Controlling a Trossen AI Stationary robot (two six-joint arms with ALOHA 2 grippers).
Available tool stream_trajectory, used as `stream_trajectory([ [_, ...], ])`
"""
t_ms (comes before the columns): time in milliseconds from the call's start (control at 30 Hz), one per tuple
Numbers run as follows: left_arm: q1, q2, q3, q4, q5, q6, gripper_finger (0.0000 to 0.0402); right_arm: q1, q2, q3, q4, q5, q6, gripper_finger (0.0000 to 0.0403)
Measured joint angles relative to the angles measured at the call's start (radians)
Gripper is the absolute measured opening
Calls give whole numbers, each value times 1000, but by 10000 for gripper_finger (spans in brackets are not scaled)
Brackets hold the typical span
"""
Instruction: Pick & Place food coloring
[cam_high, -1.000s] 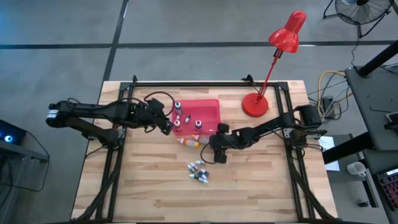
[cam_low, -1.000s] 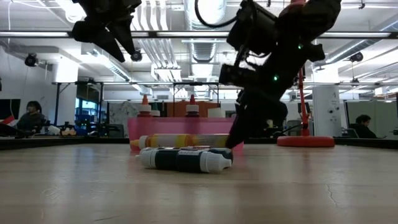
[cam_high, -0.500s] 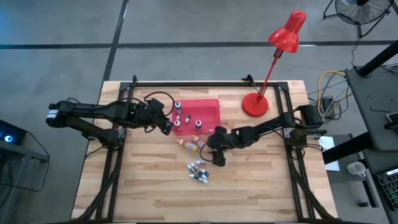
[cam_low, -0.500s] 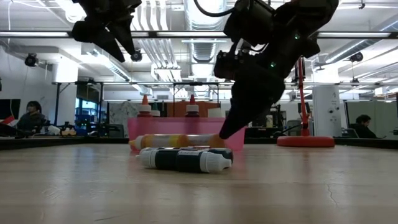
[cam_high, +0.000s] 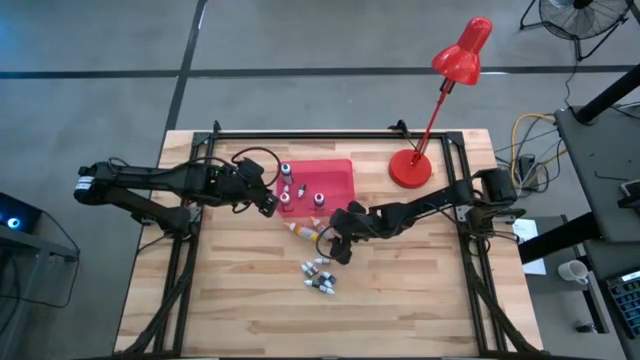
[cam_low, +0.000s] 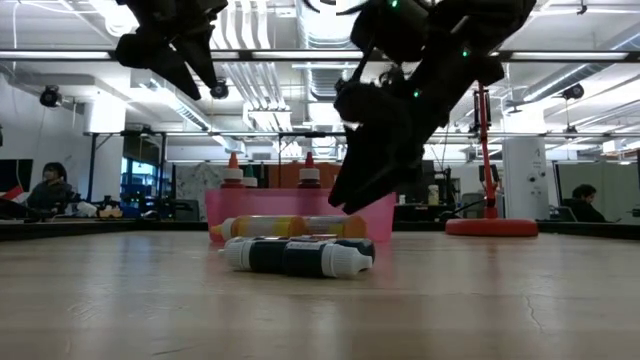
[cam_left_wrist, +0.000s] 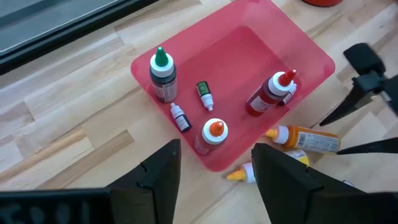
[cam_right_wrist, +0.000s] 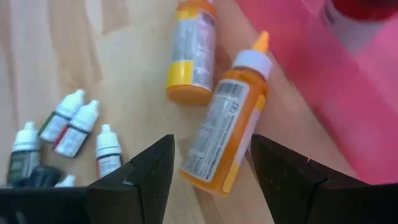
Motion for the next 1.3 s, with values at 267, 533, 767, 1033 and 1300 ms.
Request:
stream_trajectory([
  [267, 0, 0, 0, -1, 1, 2, 170, 2, 77, 32, -8, -4, 76, 203],
  [533, -1, 0, 0, -3, 2, 6, 170, 2, 119, 55, -18, 8, 20, 203],
  [767, -1, 0, 0, -4, 7, 6, 170, 3, 114, 53, -45, -9, -73, 193],
  [1033, -1, 0, 0, -1, 8, 0, 170, 6, 70, 50, -114, -28, -124, 132],
  [1300, -1, 0, 2, 7, 9, -58, 170, 13, -22, 49, -116, -13, -128, 144],
])
